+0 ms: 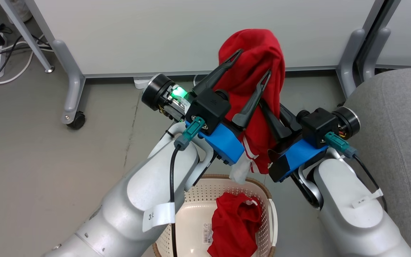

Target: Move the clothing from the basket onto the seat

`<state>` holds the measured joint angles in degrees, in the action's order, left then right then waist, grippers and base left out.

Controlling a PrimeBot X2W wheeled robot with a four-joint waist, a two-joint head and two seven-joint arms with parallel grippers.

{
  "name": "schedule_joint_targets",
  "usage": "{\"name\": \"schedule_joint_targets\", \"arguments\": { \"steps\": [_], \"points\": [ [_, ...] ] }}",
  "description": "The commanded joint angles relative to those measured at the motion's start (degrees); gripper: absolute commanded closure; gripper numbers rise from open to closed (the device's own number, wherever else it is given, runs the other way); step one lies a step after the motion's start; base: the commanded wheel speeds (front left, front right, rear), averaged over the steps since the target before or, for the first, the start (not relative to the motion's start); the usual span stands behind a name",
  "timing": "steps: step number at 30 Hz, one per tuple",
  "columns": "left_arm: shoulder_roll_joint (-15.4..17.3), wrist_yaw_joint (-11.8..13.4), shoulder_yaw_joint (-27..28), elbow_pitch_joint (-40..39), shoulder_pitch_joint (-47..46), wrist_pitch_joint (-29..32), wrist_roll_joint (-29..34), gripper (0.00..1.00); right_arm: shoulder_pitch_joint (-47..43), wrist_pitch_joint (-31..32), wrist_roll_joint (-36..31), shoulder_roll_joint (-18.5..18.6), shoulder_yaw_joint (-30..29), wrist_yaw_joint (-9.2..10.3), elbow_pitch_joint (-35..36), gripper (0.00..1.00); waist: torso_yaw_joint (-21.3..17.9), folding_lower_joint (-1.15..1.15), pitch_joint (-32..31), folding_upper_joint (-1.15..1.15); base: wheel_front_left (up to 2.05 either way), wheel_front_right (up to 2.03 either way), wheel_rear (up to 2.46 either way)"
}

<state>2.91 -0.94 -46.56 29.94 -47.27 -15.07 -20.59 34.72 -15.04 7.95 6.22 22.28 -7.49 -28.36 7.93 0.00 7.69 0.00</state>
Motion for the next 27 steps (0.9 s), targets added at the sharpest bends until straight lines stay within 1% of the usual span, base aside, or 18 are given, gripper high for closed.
{"name": "schedule_joint_targets", "arguments": {
  "steps": [1, 8, 14, 19, 27],
  "points": [
    [0.0, 0.3, 0.3, 0.3, -0.4, -0.2, 0.0, 0.00, 0.0, -0.2, 0.2, 0.2, -0.5, -0.01, 0.5, 1.00, 0.0, 0.00, 0.4, 0.00, 0.00, 0.00, 0.00],
    [0.0, 0.4, 0.0, 0.3, -0.4, -0.2, 0.3, 0.00, 0.4, -0.2, 0.1, 0.3, -2.1, -0.01, 1.2, 1.00, -0.6, 0.00, 1.8, 0.00, 0.00, 0.00, 0.00],
    [0.0, 0.5, -0.3, 0.3, -0.6, -0.2, 0.5, 0.00, 0.4, -0.2, -0.3, 0.6, -3.9, -0.01, 2.2, 1.00, -2.0, 0.00, 3.3, 0.00, 0.00, 0.00, 0.00],
    [0.0, 0.3, -0.4, 0.3, -0.9, -0.2, 0.9, 0.00, 0.2, -0.2, -0.5, 0.8, -5.3, -0.01, 3.2, 1.00, -3.7, 0.00, 4.6, 0.00, 0.00, 0.00, 0.00],
    [0.4, -0.4, -0.8, 0.3, -0.4, -0.2, 2.3, 0.00, -0.5, -0.2, -1.1, 1.6, -9.0, -0.01, 5.1, 1.00, -8.6, 0.00, 7.5, 0.00, 0.00, 0.00, 0.00]
  ]
}}
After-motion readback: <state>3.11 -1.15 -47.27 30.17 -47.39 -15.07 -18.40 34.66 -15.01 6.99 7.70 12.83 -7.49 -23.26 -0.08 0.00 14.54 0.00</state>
